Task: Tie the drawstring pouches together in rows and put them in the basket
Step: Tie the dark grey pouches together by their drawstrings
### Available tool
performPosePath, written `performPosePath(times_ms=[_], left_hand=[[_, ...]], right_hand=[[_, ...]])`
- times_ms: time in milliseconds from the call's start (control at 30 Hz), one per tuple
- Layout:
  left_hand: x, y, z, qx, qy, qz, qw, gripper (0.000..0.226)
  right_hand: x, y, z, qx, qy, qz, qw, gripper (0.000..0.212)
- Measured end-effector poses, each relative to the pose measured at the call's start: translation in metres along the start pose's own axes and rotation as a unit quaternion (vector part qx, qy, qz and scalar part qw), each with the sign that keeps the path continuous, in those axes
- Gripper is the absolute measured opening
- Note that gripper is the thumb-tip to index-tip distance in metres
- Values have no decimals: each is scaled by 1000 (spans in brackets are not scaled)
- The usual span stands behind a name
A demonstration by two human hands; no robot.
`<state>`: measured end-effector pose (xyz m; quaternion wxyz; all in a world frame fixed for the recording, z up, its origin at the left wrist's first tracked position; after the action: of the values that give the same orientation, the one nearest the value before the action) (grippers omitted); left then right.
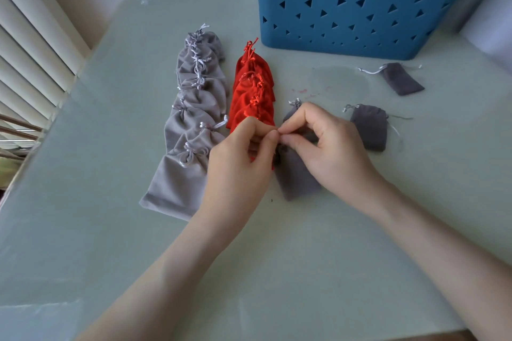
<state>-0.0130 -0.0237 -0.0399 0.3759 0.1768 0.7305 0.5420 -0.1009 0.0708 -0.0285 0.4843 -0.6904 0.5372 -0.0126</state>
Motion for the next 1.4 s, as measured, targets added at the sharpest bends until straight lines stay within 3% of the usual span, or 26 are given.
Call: performPosePath(times_ms=[367,567,967,1100,1400], left_hand=[[-3,-3,-3,-22,7,68,997,9],[-1,-4,-3,-22,-4,85,996,10],[3,-17,-9,-104,-53,186,976,15],[11,-26,-9,-158,-104,198,962,18],[20,-29,-10,-182,-207,188,943,15]], right_hand=[[11,18,0,102,-48,-100,989,13],[11,16,-1,92,-54,-102,989,16],[1,-14,-6,-68,-40,3,997,8],[2,-20,-5,-110,-42,52,992,10],[3,-19,-5,-119,-59,29,991,7]])
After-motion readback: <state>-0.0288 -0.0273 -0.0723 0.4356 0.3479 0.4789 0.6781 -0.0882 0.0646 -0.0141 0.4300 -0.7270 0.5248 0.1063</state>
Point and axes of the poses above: each hand's wrist, its own z-axis away from the middle knuckle, its own x-axis out of the palm, y = z × x, the point moved 10 cm from there along -z, towards the middle knuckle, and after that the axes turned 9 degrees about -x, right-handed, at the moved point
